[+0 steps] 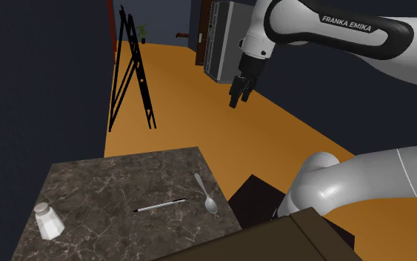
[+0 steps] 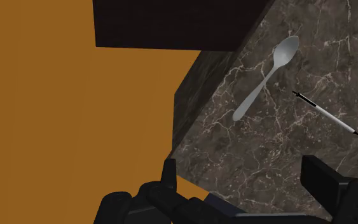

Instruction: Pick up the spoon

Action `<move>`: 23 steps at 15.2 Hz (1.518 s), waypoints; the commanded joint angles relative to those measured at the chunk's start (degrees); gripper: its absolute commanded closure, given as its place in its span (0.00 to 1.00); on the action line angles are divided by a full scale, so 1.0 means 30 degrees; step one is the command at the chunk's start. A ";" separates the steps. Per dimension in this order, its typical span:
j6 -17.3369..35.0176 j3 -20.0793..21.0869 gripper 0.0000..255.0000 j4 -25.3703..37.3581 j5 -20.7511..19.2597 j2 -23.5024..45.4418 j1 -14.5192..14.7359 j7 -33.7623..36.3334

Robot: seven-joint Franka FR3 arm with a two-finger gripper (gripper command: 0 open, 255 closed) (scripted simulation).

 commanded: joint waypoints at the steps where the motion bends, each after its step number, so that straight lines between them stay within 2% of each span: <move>1: 0.0000 0.0000 0.00 0.0000 0.0000 0.0000 0.0000 0.0000; 13: 0.5434 0.2477 0.00 -0.6684 0.3367 0.0179 -0.0384 0.5854; 18: 0.8361 0.3758 0.00 -0.8666 0.5276 0.1520 -0.0089 0.8112; 23: 1.1845 0.5100 0.00 -0.9979 0.7526 0.3961 0.0492 1.0119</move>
